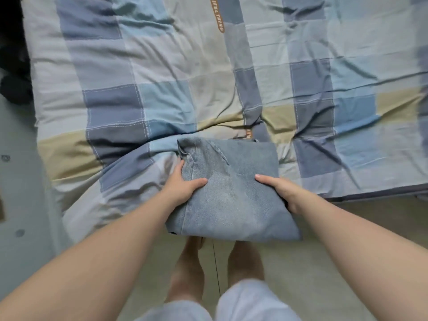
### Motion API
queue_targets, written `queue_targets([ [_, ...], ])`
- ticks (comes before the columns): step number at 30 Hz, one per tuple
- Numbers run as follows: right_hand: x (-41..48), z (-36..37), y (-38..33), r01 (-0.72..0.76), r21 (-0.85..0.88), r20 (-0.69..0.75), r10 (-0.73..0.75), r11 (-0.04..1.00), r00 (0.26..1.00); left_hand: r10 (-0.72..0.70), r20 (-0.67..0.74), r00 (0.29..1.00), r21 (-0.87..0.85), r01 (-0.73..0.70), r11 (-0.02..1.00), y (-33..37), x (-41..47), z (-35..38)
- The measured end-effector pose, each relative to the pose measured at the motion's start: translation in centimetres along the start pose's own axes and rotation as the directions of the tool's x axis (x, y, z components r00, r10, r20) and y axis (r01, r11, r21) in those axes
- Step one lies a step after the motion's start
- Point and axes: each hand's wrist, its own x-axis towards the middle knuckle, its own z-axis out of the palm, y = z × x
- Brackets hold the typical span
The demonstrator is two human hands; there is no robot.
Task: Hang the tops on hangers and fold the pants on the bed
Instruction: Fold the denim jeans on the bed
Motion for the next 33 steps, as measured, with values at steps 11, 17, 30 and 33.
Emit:
queue_targets([
  [11, -16.6, 5.1, 14.7, -0.069, 0.272, -0.100, 0.099, 0.960, 0.990, -0.190, 0.275, 0.942, 0.123, 0.162, 0.979, -3.3, -16.1, -3.5],
  [17, -25.0, 3.0, 15.6, 0.348, 0.366, -0.351, -0.218, 0.863, 0.911, 0.158, 0.206, 0.966, -0.006, -0.160, 0.987, 0.3, -21.9, -1.3],
  [30, -42.7, -9.3, 26.2, 0.825, 0.365, -0.781, -0.341, 0.431, 0.523, 0.668, 0.441, 0.600, 0.098, -0.772, 0.628, 15.4, -36.3, 14.0],
  [33, -45.7, -13.3, 31.3, 0.886, 0.304, -0.849, -0.323, 0.349, 0.418, 0.718, 0.493, 0.491, 0.083, -0.848, 0.523, 16.8, -40.4, 20.2],
])
